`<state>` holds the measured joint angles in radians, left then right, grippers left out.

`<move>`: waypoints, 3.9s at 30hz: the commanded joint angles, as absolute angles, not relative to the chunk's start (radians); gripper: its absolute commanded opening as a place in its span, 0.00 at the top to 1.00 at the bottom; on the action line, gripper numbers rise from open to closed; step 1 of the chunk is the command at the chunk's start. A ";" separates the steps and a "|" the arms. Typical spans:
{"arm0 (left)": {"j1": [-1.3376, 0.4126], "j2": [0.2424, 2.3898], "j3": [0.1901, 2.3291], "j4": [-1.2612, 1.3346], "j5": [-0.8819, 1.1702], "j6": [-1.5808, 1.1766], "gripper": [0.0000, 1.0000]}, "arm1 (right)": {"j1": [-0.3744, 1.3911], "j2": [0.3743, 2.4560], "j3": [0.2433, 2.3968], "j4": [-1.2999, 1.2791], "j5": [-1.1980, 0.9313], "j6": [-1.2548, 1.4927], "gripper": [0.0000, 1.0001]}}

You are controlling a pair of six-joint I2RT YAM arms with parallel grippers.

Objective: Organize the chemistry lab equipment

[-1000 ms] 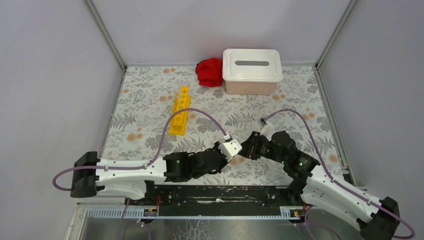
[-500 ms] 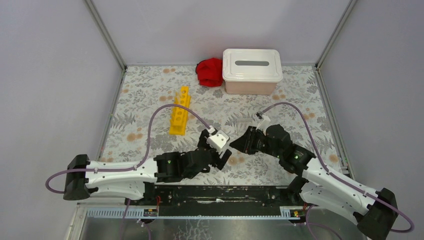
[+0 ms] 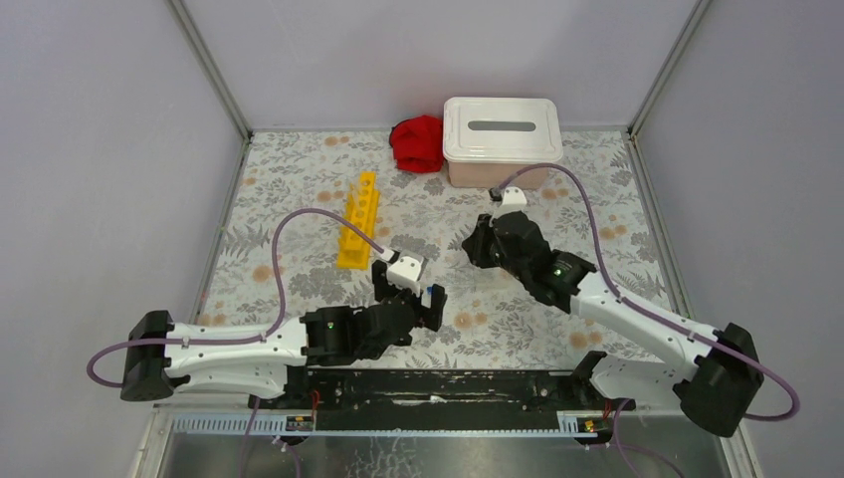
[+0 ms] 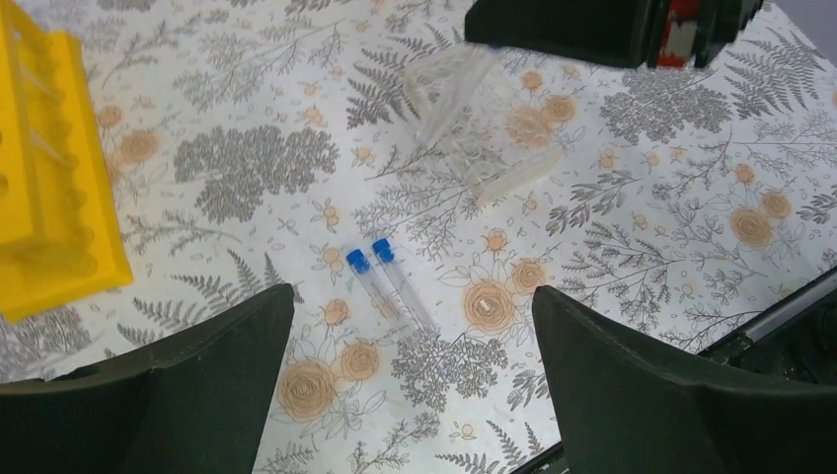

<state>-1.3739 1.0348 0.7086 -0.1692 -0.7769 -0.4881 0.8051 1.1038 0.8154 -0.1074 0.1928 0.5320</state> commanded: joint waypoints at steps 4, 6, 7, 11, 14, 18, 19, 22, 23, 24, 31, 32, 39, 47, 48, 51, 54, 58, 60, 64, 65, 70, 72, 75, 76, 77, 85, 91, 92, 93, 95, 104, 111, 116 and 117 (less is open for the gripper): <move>-1.369 1.015 0.674 -0.231 -0.836 -0.665 0.01 | 0.804 1.259 0.976 -0.153 0.495 0.347 1.00; -1.364 1.017 0.675 -0.245 -0.833 -0.687 0.01 | 0.800 1.297 1.000 -0.153 0.526 0.329 1.00; -1.363 1.017 0.675 -0.249 -0.831 -0.695 0.01 | 0.795 1.313 1.009 -0.151 0.537 0.321 1.00; -1.358 1.013 0.669 -0.247 -0.828 -0.713 0.01 | 0.766 1.372 1.031 -0.135 0.551 0.297 1.00; -1.356 1.012 0.668 -0.243 -0.825 -0.715 0.01 | 0.738 1.401 1.041 -0.136 0.552 0.291 1.00; -1.353 1.019 0.667 -0.235 -0.821 -0.712 0.01 | 0.708 1.426 1.044 -0.133 0.538 0.289 1.00; -1.352 1.023 0.668 -0.231 -0.821 -0.711 0.01 | 0.702 1.434 1.046 -0.134 0.534 0.288 1.00; -1.347 1.034 0.670 -0.224 -0.819 -0.707 0.01 | 0.688 1.456 1.048 -0.135 0.522 0.287 1.00; -1.346 1.037 0.670 -0.222 -0.818 -0.707 0.01 | 0.684 1.463 1.048 -0.132 0.516 0.288 1.00; -1.345 1.040 0.669 -0.216 -0.817 -0.706 0.01 | 0.679 1.470 1.049 -0.131 0.510 0.286 1.00; -1.335 1.047 0.667 -0.203 -0.805 -0.702 0.01 | 0.663 1.501 1.050 -0.121 0.484 0.288 1.00; -1.334 1.045 0.667 -0.202 -0.804 -0.701 0.01 | 0.661 1.504 1.049 -0.118 0.478 0.290 1.00; -1.324 1.028 0.655 -0.198 -0.800 -0.707 0.01 | 0.655 1.521 1.036 -0.102 0.450 0.300 1.00; -1.316 1.019 0.639 -0.188 -0.795 -0.709 0.01 | 0.647 1.540 1.024 -0.080 0.442 0.297 1.00; -1.315 1.018 0.639 -0.186 -0.793 -0.708 0.01 | 0.646 1.543 1.022 -0.077 0.441 0.297 1.00; -1.309 1.020 0.635 -0.177 -0.788 -0.703 0.01 | 0.642 1.551 1.020 -0.071 0.434 0.296 1.00; -1.303 1.025 0.632 -0.169 -0.783 -0.698 0.01 | 0.636 1.557 1.015 -0.065 0.424 0.296 1.00; -1.297 1.035 0.633 -0.160 -0.775 -0.695 0.01 | 0.631 1.564 1.002 -0.058 0.416 0.298 1.00; -1.295 1.038 0.632 -0.154 -0.772 -0.694 0.01 | 0.632 1.566 0.996 -0.056 0.412 0.299 1.00; -1.291 1.045 0.634 -0.151 -0.767 -0.693 0.01 | 0.632 1.571 0.982 -0.047 0.407 0.301 1.00; -1.290 1.046 0.634 -0.151 -0.766 -0.695 0.01 | 0.630 1.572 0.979 -0.046 0.404 0.302 1.00; -1.285 1.055 0.631 -0.144 -0.758 -0.696 0.01 | 0.630 1.586 0.970 -0.039 0.390 0.302 1.00; -1.283 1.057 0.628 -0.141 -0.755 -0.698 0.01 | 0.630 1.591 0.967 -0.037 0.387 0.301 1.00; -1.279 1.060 0.624 -0.137 -0.751 -0.698 0.01 | 0.630 1.598 0.962 -0.035 0.383 0.300 1.00; -1.277 1.060 0.624 -0.136 -0.748 -0.698 0.01 | 0.630 1.599 0.961 -0.034 0.382 0.299 1.00; -1.275 1.060 0.624 -0.134 -0.746 -0.698 0.01 | 0.630 1.600 0.958 -0.033 0.378 0.298 0.99; -1.264 1.065 0.618 -0.131 -0.735 -0.701 0.01 | 0.631 1.606 0.948 -0.028 0.370 0.296 0.74; -1.254 1.073 0.632 -0.154 -0.730 -0.707 0.01 | 0.631 1.588 0.969 -0.048 0.372 0.292 0.59; -1.253 1.074 0.633 -0.160 -0.730 -0.711 0.01 | 0.631 1.584 0.974 -0.052 0.374 0.290 0.59; -1.252 1.073 0.635 -0.166 -0.730 -0.716 0.01 | 0.631 1.580 0.978 -0.057 0.374 0.290 0.58; -1.251 1.074 0.639 -0.184 -0.732 -0.728 0.01 | 0.631 1.565 0.983 -0.062 0.378 0.290 0.58; -1.241 1.110 0.671 -0.301 -0.727 -0.816 0.01 | 0.631 1.456 1.024 -0.096 0.381 0.277 0.56; -1.234 1.220 0.721 -0.371 -0.682 -0.891 0.05 | 0.634 1.367 1.021 -0.132 0.384 0.284 0.55; -1.215 1.352 0.775 -0.403 -0.654 -0.938 0.17 | 0.654 1.306 0.998 -0.155 0.398 0.292 0.55; -1.209 1.375 0.784 -0.403 -0.648 -0.943 0.19 | 0.658 1.297 0.994 -0.160 0.401 0.294 0.55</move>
<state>-1.2278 1.3018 0.7319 -0.3565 -0.6670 -0.8818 0.6407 1.3548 0.9955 -0.1379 0.3767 0.2916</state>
